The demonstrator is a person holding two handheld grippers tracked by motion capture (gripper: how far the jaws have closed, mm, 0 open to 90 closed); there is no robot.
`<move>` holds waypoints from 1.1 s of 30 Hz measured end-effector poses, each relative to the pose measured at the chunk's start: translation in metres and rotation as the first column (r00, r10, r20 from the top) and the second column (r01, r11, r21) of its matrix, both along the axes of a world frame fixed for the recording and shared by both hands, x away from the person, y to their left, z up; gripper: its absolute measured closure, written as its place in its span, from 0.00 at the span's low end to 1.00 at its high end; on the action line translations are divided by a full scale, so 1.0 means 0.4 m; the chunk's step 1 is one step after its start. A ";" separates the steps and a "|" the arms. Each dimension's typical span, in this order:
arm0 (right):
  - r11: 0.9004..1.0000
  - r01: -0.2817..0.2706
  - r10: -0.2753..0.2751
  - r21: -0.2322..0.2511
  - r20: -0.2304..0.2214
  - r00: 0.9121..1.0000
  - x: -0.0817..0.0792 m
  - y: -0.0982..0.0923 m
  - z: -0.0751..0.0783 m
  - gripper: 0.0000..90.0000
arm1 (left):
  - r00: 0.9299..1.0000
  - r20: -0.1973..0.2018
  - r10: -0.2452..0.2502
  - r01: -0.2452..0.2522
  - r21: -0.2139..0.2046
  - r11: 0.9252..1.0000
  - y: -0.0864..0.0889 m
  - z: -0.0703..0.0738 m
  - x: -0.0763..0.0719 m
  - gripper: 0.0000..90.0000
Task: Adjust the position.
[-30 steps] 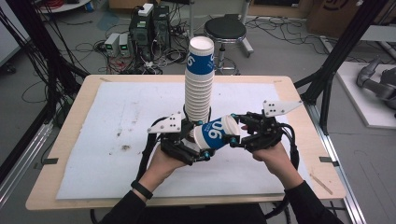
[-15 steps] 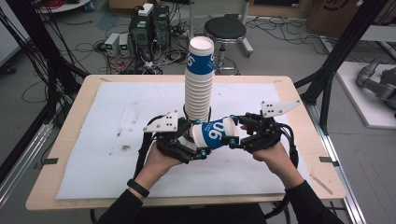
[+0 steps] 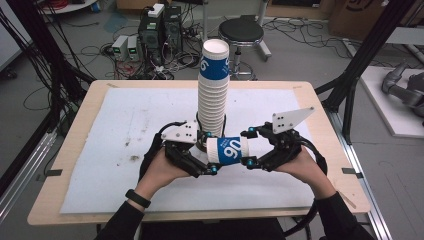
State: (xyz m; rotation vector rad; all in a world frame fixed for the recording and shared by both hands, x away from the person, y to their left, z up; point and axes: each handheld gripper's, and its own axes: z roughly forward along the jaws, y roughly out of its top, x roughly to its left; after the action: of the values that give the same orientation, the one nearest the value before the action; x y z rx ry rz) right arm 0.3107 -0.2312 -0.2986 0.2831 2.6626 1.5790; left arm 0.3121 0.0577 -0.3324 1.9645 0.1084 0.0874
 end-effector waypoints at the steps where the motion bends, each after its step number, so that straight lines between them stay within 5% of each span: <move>1: 1.000 0.000 0.000 -0.009 0.000 1.000 0.000 0.003 -0.002 0.23 | 1.000 0.006 0.000 0.000 0.019 1.000 -0.001 0.001 0.000 0.24; 8: 0.995 -0.018 0.018 -0.095 -0.007 1.000 0.002 0.026 -0.020 0.30 | 1.000 -0.004 -0.008 0.008 0.057 0.998 -0.005 0.001 0.000 0.24; 13: 0.996 -0.025 0.024 -0.087 -0.006 1.000 0.002 0.027 -0.021 0.32 | 1.000 -0.002 -0.005 0.005 0.046 0.999 -0.003 0.004 0.000 0.23; 16: 0.998 -0.037 0.036 -0.058 -0.016 0.999 0.007 0.021 -0.023 0.32 | 1.000 -0.013 0.002 -0.002 0.018 1.000 -0.002 0.006 0.000 0.19; 20: 0.999 -0.035 0.035 -0.006 -0.037 0.999 0.013 0.014 -0.025 0.33 | 0.998 -0.059 0.028 -0.032 -0.078 0.996 0.005 0.005 0.006 0.14; 24: 0.999 -0.021 0.023 0.044 -0.036 0.999 0.012 0.009 -0.023 0.33 | 0.996 -0.090 0.030 -0.044 -0.164 0.986 0.010 0.001 0.009 0.11; 33: 0.981 -0.010 0.017 0.194 -0.033 0.999 0.013 -0.010 -0.016 0.33 | 0.987 -0.163 -0.009 -0.047 -0.333 0.942 0.023 -0.020 0.021 0.11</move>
State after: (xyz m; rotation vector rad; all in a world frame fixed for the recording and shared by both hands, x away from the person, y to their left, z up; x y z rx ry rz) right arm 0.3157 -0.2352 -0.3050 0.3011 2.5418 1.8574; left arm 0.3205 0.0669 -0.3404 1.6255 0.2343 -0.0757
